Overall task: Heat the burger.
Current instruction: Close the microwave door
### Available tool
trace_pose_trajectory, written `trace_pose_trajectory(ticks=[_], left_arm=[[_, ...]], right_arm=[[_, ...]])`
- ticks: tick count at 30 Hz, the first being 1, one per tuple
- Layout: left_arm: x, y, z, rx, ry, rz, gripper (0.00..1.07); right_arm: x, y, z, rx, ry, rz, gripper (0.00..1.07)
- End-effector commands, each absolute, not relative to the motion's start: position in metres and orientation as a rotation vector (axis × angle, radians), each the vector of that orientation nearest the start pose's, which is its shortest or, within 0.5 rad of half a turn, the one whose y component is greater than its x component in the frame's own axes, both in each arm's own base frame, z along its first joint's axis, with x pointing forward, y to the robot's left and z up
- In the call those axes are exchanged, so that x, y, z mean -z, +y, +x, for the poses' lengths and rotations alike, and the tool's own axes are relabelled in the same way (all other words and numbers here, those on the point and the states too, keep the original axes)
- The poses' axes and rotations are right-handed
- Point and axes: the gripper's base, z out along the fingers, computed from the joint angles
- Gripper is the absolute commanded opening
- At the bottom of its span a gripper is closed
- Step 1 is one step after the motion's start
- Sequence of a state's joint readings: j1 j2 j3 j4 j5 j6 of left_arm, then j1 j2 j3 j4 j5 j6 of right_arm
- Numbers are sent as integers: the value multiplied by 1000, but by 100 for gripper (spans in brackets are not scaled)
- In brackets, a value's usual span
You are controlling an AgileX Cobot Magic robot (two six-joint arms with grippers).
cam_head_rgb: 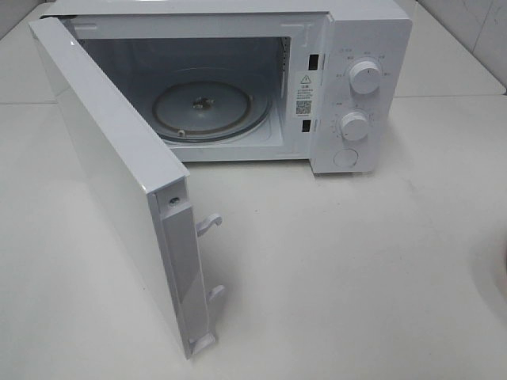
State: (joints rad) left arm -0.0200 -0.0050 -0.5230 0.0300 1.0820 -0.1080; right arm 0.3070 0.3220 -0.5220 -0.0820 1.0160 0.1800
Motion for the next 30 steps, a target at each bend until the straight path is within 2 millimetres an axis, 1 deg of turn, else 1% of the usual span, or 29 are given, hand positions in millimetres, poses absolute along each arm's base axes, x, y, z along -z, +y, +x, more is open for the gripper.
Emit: trace_pose_trajectory(ticks=[1,2,4,6,7,8,10,12,18,24,30], left_arm=[[-282,3,-9,39,2021,-95,100],[-282,3,-9,39,2021,-95,100],[-282,3,-9,39,2021,-95,100],[-282,3,-9,39,2021,-95,100],[-282,3,-9,39,2021,-95,100],[-282,3,-9,40,2021,-95,100],[-282,3,-9,39,2021,-95,100],[-282,3,-9,39,2021,-95,100],[-282,3,-9,40,2021,-95,100],[-282,3,-9,40,2019,-95,100],[-282,3,-9,39,2019,-95,100]], right_arm=[[-283,6,38,-171,2211,-129,76],[-283,3,31,-165,2158,-90,76],[-283,1,28,-157,2132,-66,76],[-283,-2,17,-135,2060,-8,76],[-283,-2,17,-135,2060,-8,76],[-283,-4,10,-130,2013,16,76],[-284,-4,7,-128,1994,25,76],[-284,-6,-3,-120,1929,49,77],[-284,-6,-4,-111,1922,61,77],[-284,-6,-4,-112,1922,60,73],[-284,-6,-4,-112,1922,60,71]])
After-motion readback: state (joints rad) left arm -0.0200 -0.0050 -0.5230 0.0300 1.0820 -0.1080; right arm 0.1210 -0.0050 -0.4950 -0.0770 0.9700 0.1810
